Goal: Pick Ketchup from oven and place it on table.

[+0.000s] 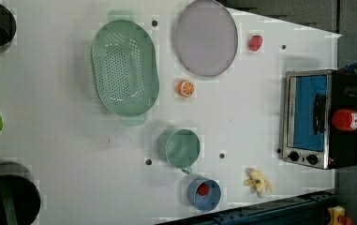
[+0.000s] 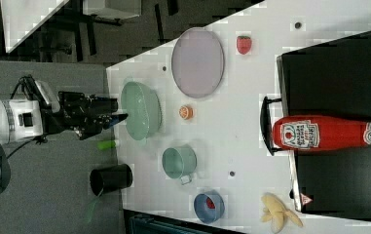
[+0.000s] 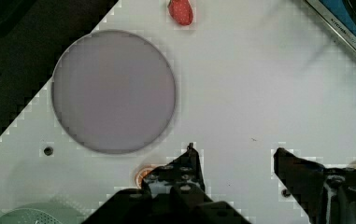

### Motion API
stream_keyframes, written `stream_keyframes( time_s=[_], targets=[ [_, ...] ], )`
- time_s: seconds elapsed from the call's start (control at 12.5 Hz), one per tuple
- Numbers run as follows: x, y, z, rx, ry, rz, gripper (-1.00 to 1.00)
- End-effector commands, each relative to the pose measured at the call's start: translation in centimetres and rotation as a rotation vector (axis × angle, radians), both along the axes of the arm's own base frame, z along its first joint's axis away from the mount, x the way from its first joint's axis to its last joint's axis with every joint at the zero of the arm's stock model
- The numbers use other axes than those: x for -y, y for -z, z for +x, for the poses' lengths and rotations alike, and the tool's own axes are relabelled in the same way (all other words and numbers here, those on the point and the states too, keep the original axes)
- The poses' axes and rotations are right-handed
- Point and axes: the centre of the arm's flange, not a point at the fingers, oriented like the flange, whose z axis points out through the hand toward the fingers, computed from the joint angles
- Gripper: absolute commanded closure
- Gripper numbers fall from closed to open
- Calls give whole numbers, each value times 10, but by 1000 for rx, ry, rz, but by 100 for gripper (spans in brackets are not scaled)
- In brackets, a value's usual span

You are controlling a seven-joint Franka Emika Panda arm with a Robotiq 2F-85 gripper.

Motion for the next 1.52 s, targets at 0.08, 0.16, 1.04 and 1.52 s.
stream_keyframes(
  time_s=[0.08,0.16,1.04,1.52],
  targets=[
    [45,-47,-112,-44,-52,-10,-85],
    [55,-42,-110,-51,-34,-6,-100],
    [288,31,-100,80,387,-13,-100],
    [377,124,-95,47,631,-11,-100]
  ],
)
